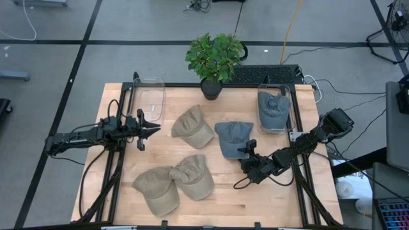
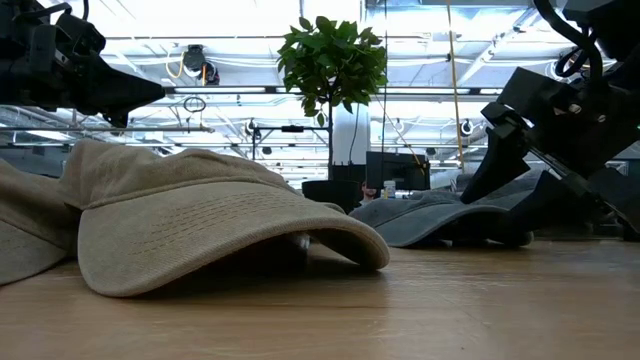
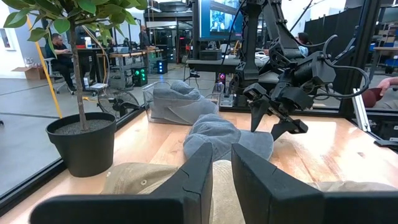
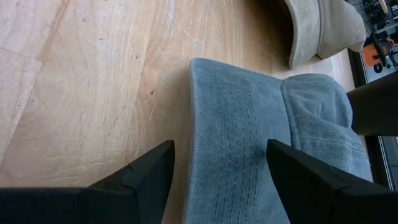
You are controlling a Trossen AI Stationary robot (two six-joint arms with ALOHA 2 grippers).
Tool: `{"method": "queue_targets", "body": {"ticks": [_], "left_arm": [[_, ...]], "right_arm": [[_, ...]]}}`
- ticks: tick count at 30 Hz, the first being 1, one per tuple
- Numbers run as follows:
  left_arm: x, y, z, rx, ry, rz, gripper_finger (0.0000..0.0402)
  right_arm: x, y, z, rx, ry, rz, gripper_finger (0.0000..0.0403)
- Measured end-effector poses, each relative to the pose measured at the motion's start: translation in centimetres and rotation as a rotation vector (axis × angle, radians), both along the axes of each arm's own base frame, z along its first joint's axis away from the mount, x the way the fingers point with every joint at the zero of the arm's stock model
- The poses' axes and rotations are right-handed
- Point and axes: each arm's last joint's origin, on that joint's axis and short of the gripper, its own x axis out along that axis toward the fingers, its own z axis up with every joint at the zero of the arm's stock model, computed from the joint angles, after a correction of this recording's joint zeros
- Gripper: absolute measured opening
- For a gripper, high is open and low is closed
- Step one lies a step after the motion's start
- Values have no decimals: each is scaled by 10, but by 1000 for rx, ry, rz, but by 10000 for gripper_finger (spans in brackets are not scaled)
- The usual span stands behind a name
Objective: Pick & Place hat
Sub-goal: Put the blue cap into the right transparent bin
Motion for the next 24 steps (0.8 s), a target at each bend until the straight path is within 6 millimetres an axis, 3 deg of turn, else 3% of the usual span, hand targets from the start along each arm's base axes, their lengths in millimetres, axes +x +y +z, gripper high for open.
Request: {"method": "queue_targets", "body": {"ticks": [15, 24], "left_arm": [[0, 0, 0, 0, 0, 0, 67], [0, 0, 0, 0, -1, 0, 67]], "right_arm": [[0, 0, 0, -3, 2, 2, 241], [0, 0, 0, -10, 2, 4, 189]]}}
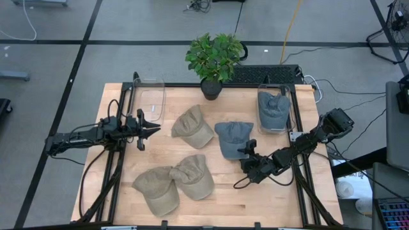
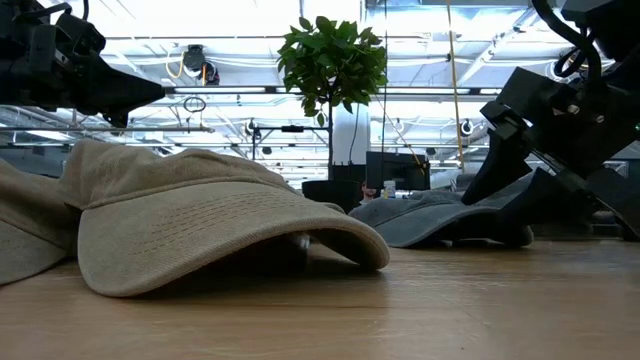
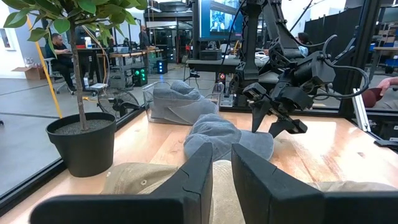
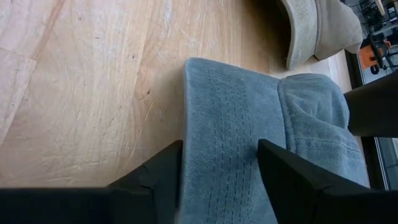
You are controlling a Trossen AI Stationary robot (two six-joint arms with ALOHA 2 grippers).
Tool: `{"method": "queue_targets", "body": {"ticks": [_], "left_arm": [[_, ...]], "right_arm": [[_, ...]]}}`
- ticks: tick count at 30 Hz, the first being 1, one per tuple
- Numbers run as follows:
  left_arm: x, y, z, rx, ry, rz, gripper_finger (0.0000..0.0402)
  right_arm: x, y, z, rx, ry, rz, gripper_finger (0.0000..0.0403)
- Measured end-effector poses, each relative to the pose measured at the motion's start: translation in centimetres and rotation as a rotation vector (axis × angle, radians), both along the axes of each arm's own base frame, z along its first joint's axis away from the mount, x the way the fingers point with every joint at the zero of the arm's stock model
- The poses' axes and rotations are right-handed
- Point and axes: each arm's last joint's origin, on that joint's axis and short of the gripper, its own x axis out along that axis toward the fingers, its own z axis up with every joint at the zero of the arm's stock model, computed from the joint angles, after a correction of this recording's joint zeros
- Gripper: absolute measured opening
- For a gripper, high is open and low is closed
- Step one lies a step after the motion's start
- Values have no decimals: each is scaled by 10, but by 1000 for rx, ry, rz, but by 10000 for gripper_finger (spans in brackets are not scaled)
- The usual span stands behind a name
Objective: Pick & Place hat
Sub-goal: Put the blue cap into the right transparent bin
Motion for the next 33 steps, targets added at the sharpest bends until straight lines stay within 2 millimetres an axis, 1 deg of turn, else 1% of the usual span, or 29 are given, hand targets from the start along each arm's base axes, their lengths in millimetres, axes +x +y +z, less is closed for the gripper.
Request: {"method": "queue_targets", "body": {"ticks": [11, 17, 24, 33], "left_arm": [[0, 0, 0, 0, 0, 0, 67], [0, 0, 0, 0, 0, 0, 67], [0, 0, 0, 0, 0, 0, 67], [0, 0, 0, 0, 1, 0, 67]], "right_arm": [[0, 0, 0, -5, 0, 0, 122], [0, 0, 0, -10, -2, -1, 96], [0, -1, 1, -67, -21, -20, 74], [0, -2, 2, -60, -41, -44, 29]]}}
